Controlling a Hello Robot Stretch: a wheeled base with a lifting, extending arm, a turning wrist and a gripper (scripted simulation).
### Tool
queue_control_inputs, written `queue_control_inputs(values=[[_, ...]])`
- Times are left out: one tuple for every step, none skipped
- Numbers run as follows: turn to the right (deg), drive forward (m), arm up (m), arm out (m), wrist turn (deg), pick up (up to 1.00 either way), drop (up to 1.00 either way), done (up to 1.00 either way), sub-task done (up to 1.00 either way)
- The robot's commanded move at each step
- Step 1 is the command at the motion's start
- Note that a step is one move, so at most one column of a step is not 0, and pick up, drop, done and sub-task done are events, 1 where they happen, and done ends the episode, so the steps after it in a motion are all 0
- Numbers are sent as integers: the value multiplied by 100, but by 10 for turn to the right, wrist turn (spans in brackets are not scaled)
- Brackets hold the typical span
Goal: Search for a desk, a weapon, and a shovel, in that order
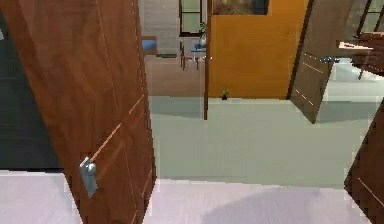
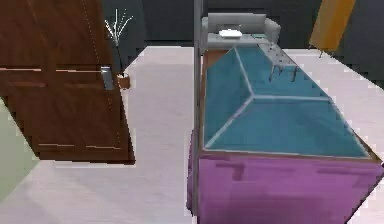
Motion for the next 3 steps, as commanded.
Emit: queue_control_inputs(values=[[0, 100, 0, 0, 0, 0, 0, 0, 0], [30, 0, 0, 0, 0, 0, 0, 0, 0], [450, 0, 0, 0, 0, 0, 0, 0, 0]])
